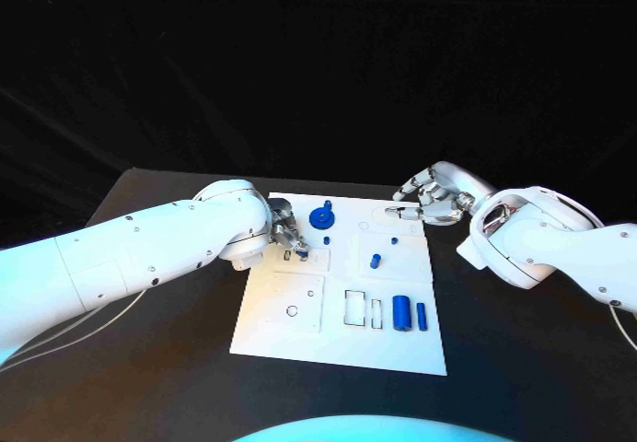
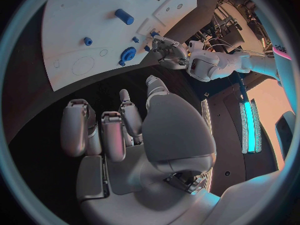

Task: Assemble the parts on the task board

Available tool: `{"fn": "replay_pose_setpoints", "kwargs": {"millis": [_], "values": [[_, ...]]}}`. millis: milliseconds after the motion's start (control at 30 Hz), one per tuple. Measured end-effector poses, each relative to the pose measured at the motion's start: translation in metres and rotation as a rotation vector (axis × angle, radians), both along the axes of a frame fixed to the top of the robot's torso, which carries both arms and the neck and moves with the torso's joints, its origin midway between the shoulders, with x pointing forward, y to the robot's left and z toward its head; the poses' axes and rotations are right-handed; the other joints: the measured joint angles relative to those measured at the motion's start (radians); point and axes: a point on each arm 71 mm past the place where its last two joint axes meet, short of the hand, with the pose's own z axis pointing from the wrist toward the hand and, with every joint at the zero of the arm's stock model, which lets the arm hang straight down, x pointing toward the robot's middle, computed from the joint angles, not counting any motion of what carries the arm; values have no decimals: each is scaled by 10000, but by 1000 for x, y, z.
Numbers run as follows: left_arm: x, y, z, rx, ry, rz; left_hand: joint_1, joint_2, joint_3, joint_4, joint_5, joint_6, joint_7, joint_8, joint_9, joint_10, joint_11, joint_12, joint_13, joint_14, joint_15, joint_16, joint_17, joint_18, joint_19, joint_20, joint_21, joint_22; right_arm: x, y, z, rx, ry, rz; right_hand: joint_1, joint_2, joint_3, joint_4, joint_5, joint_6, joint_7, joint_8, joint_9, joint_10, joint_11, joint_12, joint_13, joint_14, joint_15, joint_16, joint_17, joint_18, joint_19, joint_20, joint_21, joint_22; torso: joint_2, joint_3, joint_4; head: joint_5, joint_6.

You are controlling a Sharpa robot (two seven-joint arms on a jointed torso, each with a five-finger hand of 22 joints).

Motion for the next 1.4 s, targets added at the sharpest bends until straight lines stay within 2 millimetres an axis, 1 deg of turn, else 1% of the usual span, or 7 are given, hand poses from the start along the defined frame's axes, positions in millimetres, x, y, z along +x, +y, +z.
{"fn": "replay_pose_setpoints", "kwargs": {"millis": [200,400,900,1100,1167,1267,1400], "values": [[-1,-1,-3,93,38,-60,-29,-28,-22,-34,-25,33,-31,0,0,34,32,0,-4,0,0,0,0,0,0,0,0,-1,0,0,0,0,0,2,0,0,0,0,0,0,0,0,0,0,0,0,0,0,0,0,-1,0,0,0,0,8,0,0,6,6,-2],[-2,-1,-3,178,61,-153,-97,-95,111,-167,-28,36,-33,15,0,71,-4,0,-4,0,0,0,-1,0,0,0,0,-1,0,0,0,-2,2,-1,0,0,-23,-23,0,0,0,0,0,0,0,0,-4,0,0,0,-1,0,0,0,0,8,-1,-1,12,-2,-12],[-3,-2,-3,330,32,-286,-169,-166,169,-223,11,40,-36,51,0,71,-4,0,-4,35,-34,0,-1,0,0,1,0,-3,0,-1,0,-6,9,2,0,0,-29,-29,0,0,0,0,0,0,0,0,-12,0,0,0,-2,0,0,0,0,6,0,-2,11,-5,-37],[-3,-2,-3,346,27,-305,-201,-197,250,-361,10,52,-48,55,0,126,-57,0,7,-1,-71,0,7,0,34,-38,0,-3,0,0,0,-6,13,5,0,0,-28,-29,0,0,0,0,0,-2,-2,0,-12,0,0,0,-2,0,0,0,0,5,6,-3,12,2,-51],[-3,-2,-3,347,29,-306,-345,-171,255,-367,10,52,-49,149,0,216,-43,72,59,-1,-71,0,7,0,0,-73,0,-3,0,0,0,-7,14,6,0,0,-46,-11,0,0,0,0,0,-29,-29,0,-12,0,0,0,-3,1,0,0,0,4,6,-3,12,6,-55],[-3,-1,-3,358,38,-300,-680,-137,388,-667,9,53,-49,251,0,269,-94,254,189,14,-166,0,7,1,0,-72,0,-4,0,0,0,-7,15,5,0,0,-57,0,39,0,0,39,0,-30,-29,0,-11,0,0,0,-3,0,0,0,0,4,5,-4,12,7,-56],[-3,-1,-3,365,52,-283,-958,-122,454,-987,9,106,-103,284,0,328,-153,362,293,3,-181,0,6,0,1,-145,0,-4,0,0,0,-7,16,5,-1,1,-57,0,39,0,0,39,0,-30,-30,0,-12,0,0,-38,-3,0,0,0,0,4,5,-5,13,7,-60]]}}
